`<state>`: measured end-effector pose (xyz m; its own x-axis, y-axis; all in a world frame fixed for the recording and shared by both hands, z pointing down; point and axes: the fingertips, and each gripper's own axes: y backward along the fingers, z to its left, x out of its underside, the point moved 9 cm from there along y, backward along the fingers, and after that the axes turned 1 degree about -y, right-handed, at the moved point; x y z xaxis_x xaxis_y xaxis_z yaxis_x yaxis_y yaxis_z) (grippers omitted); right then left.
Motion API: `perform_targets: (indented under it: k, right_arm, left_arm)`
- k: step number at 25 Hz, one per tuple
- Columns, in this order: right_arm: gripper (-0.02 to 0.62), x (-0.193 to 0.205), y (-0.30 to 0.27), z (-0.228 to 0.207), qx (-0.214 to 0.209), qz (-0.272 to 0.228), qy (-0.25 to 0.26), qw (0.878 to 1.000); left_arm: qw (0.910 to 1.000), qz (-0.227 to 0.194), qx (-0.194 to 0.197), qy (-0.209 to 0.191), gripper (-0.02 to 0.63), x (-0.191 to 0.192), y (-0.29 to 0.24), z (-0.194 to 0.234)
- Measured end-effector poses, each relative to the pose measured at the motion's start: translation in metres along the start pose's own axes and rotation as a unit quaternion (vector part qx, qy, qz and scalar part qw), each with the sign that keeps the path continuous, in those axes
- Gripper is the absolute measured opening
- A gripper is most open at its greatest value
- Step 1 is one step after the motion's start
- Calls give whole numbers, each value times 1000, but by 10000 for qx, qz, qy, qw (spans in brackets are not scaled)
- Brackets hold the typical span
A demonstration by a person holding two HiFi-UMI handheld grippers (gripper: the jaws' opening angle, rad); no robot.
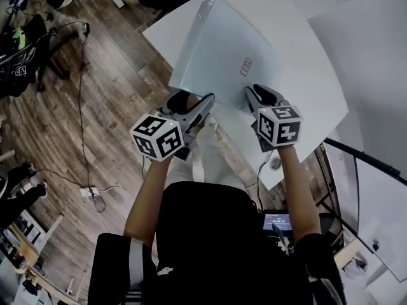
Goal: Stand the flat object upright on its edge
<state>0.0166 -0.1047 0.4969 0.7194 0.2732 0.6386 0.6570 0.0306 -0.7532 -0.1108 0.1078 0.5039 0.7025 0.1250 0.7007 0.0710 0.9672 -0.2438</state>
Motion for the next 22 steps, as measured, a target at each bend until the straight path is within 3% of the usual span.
perform_targets:
  k: [8, 22]
  right_arm:
    - [112, 0, 12, -7, 89, -110, -257, 9996]
    - [111, 8, 35, -23, 458, -256, -335, 9981]
  left_arm:
    - [9976, 146, 14, -680, 302, -17, -10, -29]
    - [9832, 363, 323, -1761, 290, -32, -30, -83]
